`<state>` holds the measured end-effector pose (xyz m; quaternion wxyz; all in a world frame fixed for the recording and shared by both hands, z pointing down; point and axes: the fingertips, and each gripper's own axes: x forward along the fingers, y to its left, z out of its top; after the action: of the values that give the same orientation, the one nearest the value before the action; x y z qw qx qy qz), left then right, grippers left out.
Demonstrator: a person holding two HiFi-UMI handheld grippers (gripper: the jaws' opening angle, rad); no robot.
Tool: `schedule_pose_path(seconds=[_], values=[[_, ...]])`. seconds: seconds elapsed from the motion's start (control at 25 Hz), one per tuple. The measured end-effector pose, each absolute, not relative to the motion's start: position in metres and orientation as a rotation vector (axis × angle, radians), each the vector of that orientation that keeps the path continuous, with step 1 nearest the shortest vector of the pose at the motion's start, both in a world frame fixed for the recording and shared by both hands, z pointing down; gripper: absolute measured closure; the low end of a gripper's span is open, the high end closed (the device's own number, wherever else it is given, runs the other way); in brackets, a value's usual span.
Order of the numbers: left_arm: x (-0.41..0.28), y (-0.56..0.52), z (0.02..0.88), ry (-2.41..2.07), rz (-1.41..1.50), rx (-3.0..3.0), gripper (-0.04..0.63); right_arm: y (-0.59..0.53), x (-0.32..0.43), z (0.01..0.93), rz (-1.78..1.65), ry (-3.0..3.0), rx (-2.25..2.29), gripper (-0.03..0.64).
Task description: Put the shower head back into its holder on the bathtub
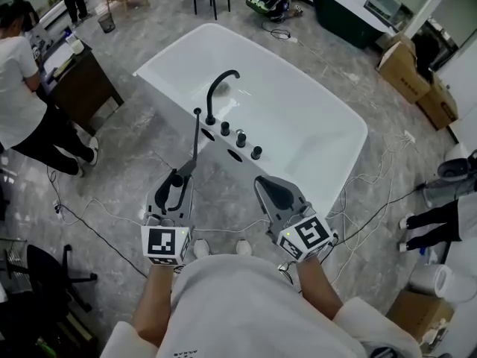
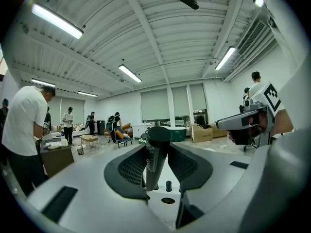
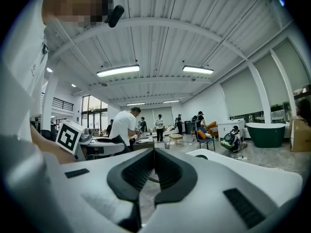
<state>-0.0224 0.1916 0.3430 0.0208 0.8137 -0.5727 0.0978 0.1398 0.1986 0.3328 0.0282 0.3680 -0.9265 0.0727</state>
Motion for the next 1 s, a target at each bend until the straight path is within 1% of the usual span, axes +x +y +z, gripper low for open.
schedule_pose_path(seconds=[0.44, 1.0], values=[[-0.037, 0.189, 0.339, -1.733, 0.287, 2.569, 0.453, 0.203, 0.112, 0.329, 0.210, -2.864, 1.111, 0.598], [-0.094, 0.189, 0.335, -1.648, 0.246, 2.648, 0.453, 0.209, 0.078, 0.331, 0.209, -2.767, 1.268, 0.598]])
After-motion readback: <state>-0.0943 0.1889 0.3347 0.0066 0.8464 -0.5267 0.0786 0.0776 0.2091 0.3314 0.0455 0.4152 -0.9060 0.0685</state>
